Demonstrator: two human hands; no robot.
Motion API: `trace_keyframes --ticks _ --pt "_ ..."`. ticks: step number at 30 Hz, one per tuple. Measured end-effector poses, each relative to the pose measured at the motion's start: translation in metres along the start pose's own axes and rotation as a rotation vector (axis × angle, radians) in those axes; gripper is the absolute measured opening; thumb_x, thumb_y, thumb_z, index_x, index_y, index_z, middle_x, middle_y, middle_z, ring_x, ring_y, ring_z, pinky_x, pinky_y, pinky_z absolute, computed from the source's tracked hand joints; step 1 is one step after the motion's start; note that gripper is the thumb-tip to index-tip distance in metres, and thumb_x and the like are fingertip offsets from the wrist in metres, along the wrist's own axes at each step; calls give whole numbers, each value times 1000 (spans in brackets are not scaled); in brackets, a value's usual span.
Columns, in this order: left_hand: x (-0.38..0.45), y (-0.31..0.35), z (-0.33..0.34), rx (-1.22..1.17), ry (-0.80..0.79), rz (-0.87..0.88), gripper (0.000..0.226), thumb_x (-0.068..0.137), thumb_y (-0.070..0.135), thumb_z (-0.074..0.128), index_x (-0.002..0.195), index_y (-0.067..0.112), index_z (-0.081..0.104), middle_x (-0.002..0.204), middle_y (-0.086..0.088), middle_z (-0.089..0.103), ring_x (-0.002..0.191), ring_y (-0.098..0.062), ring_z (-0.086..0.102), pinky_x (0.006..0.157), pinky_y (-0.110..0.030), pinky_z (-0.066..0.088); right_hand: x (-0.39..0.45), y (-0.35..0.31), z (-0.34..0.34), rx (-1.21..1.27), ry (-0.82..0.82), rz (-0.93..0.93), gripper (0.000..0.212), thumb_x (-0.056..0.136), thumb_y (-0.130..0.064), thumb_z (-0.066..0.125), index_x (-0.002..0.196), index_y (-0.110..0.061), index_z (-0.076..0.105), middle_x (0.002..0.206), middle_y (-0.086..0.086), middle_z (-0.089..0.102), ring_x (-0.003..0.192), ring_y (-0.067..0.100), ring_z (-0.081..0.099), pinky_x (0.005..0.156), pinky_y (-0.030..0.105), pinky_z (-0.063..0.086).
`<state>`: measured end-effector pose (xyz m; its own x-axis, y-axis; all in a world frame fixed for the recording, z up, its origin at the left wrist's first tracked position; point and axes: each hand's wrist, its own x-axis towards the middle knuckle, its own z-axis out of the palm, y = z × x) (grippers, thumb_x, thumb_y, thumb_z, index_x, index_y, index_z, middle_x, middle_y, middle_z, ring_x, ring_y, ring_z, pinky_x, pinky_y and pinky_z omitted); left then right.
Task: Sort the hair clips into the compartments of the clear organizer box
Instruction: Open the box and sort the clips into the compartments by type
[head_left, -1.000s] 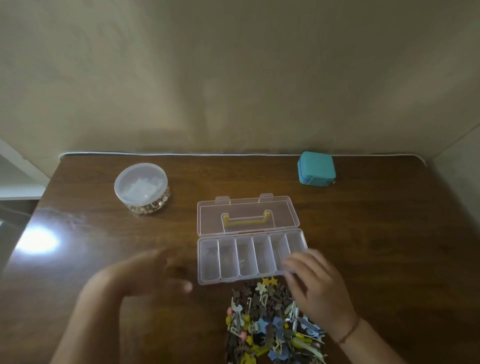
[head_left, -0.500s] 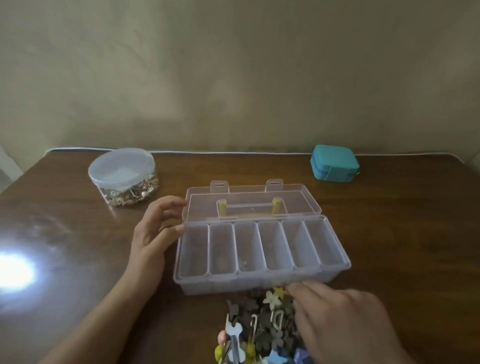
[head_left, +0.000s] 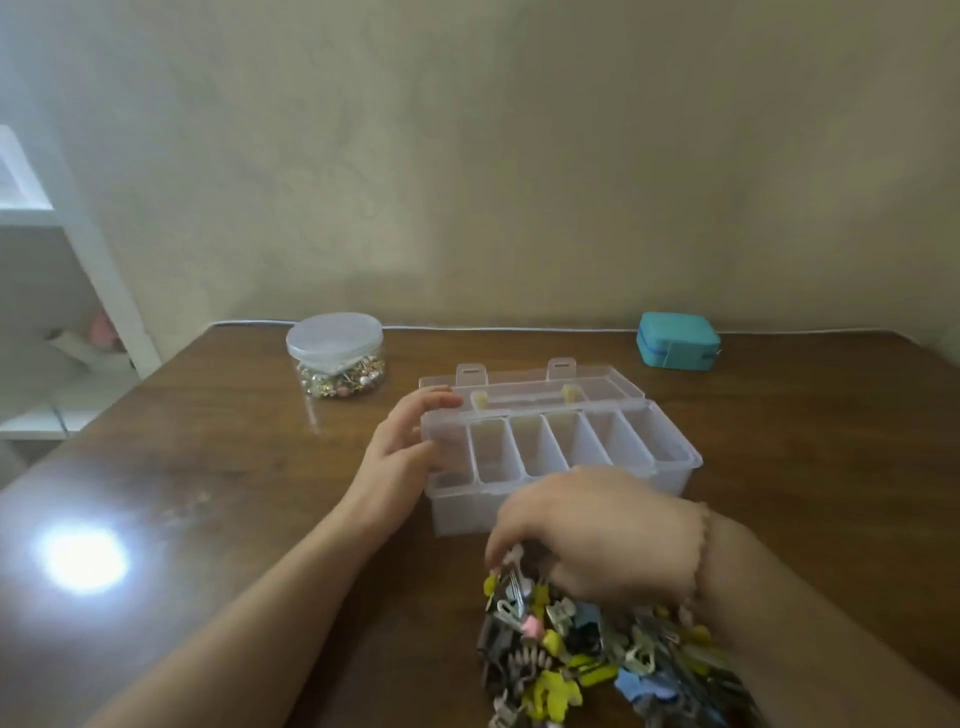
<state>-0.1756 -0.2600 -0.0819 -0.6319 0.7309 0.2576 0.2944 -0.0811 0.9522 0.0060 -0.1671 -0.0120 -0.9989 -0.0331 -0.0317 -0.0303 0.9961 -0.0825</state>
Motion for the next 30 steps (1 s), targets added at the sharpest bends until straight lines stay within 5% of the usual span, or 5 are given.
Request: trace_keyframes --ticks 4,10,17,24,30 --pt "1 -5 -2 -55 -6 50 56 60 6 51 112 18 67 112 -11 69 88 -17 63 67 -23 51 4 5 15 -37 20 -80 32 91 -17 59 114 -38 66 118 -17 64 108 9 59 83 33 52" --pt "9 -13 -2 -146 -18 64 45 65 7 52 105 18 71 106 -21 68 100 -48 59 80 -57 53 -1 16 7 54 30 -69 18 89 -41 62 106 -44 68 104 -23 67 92 -2 63 73 27 56" --pt "13 -23 -3 -251 -21 69 52 58 19 53 107 15 70 105 -24 69 97 -57 56 82 -67 48 9 22 -21 127 363 89 22 92 -45 48 109 -42 62 87 -25 66 76 -8 58 62 11 50" --pt "14 -20 -4 -334 -63 87 44 66 -3 45 104 7 64 88 -3 68 83 -17 65 66 -26 52 97 2 -40 -278 -51 20 22 91 -21 59 103 -41 59 106 -15 50 97 9 48 73 35 53" --pt "14 -16 -8 -349 -77 46 68 58 3 44 125 10 58 120 -14 64 91 -20 67 69 -30 55 111 -3 -34 -250 -173 7 15 91 -29 59 100 -37 69 68 -21 41 85 6 49 82 35 54"
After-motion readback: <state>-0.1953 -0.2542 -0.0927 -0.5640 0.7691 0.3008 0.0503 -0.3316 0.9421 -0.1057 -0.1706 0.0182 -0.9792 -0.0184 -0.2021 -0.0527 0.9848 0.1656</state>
